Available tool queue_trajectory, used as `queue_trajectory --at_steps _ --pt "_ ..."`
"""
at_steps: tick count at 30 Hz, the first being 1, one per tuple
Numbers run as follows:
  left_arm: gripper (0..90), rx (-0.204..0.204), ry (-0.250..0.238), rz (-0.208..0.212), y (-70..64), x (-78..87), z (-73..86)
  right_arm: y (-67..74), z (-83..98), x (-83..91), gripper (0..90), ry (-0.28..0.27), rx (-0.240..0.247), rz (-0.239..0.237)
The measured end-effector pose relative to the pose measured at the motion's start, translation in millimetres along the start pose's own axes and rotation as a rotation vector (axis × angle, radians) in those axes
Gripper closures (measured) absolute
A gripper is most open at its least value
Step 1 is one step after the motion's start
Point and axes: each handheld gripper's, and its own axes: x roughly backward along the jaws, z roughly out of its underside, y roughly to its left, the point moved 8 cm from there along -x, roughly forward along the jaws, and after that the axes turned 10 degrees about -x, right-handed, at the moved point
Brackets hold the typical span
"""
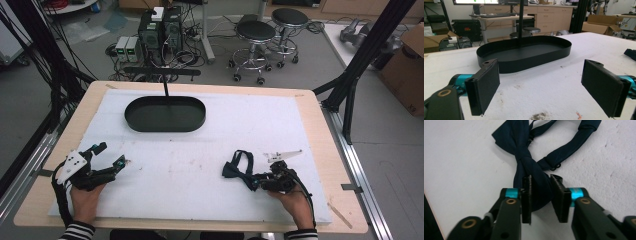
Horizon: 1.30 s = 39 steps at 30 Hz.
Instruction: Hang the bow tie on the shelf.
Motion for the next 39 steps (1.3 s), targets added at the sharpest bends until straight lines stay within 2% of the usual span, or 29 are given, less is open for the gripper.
queue_trajectory --at_steps 6,23,36,39 --pt "15.5 0.002 -0.001 0.000 -0.1 -0.1 -0.1 3.4 0.6 -0.4 82.6 0.017 0.025 -0.002" --pt "15.5 0.000 -0.001 0.001 0.0 0.0 0.0 6.6 -1.8 0.4 83.4 -0.019 0.073 0.020" --pt "15.5 0.000 -0.001 0.001 0.0 0.0 -0.1 13.0 -13.0 -0.5 83.4 -0.091 0.134 0.050" --pt "15.5 0.000 -0.001 0.000 0.0 -0.1 -0.1 15.9 -18.8 0.3 83.4 -0.122 0.160 0.061"
